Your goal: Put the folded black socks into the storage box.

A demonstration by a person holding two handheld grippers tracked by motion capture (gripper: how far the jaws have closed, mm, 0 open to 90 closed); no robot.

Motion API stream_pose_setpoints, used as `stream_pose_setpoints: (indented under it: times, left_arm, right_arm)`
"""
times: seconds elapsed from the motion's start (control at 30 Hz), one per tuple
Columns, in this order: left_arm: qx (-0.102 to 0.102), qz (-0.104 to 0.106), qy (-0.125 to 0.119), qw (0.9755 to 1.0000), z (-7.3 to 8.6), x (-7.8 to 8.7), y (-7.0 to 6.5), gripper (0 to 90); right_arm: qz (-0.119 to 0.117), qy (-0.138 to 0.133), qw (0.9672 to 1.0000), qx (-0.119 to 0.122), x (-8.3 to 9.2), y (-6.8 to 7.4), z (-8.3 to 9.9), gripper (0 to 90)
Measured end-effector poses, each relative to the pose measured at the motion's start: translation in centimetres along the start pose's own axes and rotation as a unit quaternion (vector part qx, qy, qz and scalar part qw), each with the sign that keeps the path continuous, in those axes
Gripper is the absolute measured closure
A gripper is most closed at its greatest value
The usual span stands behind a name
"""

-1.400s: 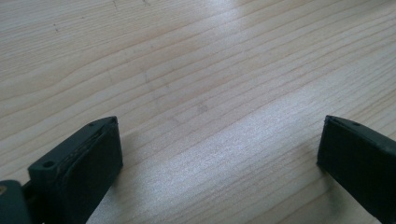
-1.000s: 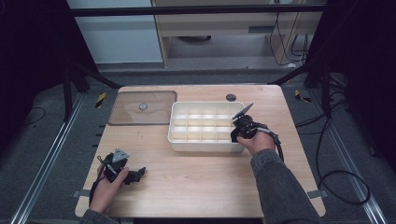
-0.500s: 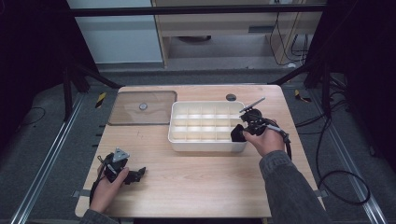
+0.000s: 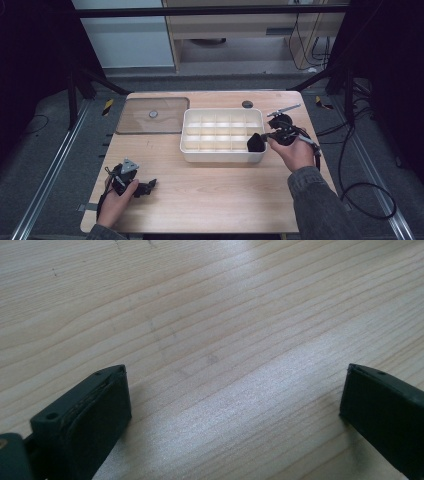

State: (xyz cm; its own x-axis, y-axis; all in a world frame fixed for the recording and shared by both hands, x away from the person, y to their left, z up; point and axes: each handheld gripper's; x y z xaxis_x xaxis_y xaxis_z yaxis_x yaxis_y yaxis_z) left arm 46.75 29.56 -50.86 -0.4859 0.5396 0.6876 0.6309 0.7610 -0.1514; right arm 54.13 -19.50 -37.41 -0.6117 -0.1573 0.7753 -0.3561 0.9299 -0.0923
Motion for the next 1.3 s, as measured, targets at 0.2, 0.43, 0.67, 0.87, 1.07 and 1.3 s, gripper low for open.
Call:
stream_pose_setpoints:
  times: [0.2,0.43,0.67,0.87,1.07,1.3]
  left_arm:
    - [-0.001,0.000,0.002,1.0000,0.0,0.0,0.0,0.0]
    - [-0.001,-0.001,0.002,1.0000,0.0,0.0,-0.1,0.0]
    - [-0.001,-0.001,0.002,1.0000,0.0,0.0,-0.1,0.0]
    - [-0.002,0.001,0.001,1.0000,0.0,0.0,-0.1,0.0]
    - [-0.006,0.004,0.001,1.0000,0.0,0.0,-0.2,0.0]
    - [-0.006,0.006,0.001,1.0000,0.0,-0.1,-0.4,0.0]
  right_arm:
    - [-0.014,-0.025,0.9994,-0.018,0.7,-0.5,0.2,90.0]
    - [-0.021,-0.035,0.9989,-0.022,1.4,-0.8,0.5,90.0]
    - [-0.018,-0.041,0.9988,-0.023,1.6,-1.1,0.1,90.0]
    - [-0.013,-0.046,0.9985,-0.027,2.0,-1.3,0.2,90.0]
    - [-0.013,-0.065,0.9970,-0.039,2.7,-1.6,1.0,83.7]
    - [0.000,-0.072,0.9957,-0.058,2.8,-1.9,2.6,56.2]
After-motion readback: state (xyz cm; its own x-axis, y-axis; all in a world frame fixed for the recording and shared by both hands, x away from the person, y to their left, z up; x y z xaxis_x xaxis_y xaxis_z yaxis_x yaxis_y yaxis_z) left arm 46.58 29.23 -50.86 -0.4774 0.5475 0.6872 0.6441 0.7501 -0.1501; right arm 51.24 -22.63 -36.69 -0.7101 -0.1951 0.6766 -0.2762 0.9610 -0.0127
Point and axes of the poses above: each handheld gripper's, and its own axes: x roughly backward along the jaws, z roughly out of its underside, y roughly to its left, and after that the axes turned 14 degrees about z, right-handed
